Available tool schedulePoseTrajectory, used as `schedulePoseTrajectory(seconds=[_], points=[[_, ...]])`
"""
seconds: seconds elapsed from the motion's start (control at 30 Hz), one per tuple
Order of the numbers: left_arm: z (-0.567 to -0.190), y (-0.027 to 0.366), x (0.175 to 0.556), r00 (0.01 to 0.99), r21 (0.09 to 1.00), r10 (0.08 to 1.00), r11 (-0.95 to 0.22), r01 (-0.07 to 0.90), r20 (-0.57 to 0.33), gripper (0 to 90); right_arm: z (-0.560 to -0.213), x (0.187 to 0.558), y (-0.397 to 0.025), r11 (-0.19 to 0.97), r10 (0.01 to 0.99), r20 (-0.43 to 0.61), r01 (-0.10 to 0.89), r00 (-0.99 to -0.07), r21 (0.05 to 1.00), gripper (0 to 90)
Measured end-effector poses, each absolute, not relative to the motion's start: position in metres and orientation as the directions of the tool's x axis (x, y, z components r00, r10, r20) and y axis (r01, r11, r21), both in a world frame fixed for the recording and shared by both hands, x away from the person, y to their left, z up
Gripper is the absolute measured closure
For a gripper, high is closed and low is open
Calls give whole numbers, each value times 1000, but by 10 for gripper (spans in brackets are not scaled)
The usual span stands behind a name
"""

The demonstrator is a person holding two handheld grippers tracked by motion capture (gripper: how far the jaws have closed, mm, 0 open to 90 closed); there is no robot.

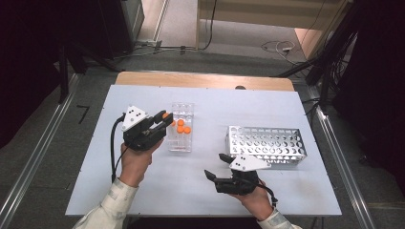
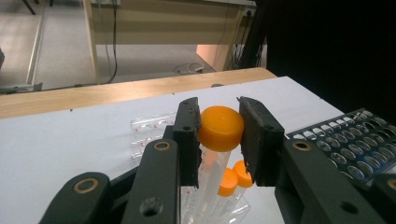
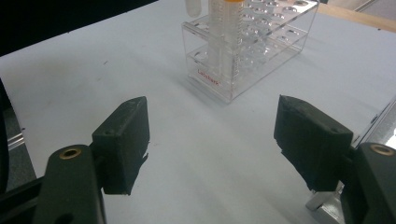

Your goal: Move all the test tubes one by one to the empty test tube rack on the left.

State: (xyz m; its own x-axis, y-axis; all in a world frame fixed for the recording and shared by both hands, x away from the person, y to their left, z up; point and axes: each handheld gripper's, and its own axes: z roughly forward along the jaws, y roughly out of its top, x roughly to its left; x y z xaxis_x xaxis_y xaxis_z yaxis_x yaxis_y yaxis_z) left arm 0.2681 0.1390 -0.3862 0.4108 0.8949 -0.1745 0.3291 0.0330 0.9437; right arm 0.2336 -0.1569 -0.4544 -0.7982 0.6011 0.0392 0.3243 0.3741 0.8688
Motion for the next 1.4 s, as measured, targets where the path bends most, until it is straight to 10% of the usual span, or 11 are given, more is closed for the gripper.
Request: schedulePoseTrajectory(seconds=[1.4], points=[[-428,120,272,358,937,931,-61,344,-71,684,-457,233,-155,385,597,36,325,-802,864,255]])
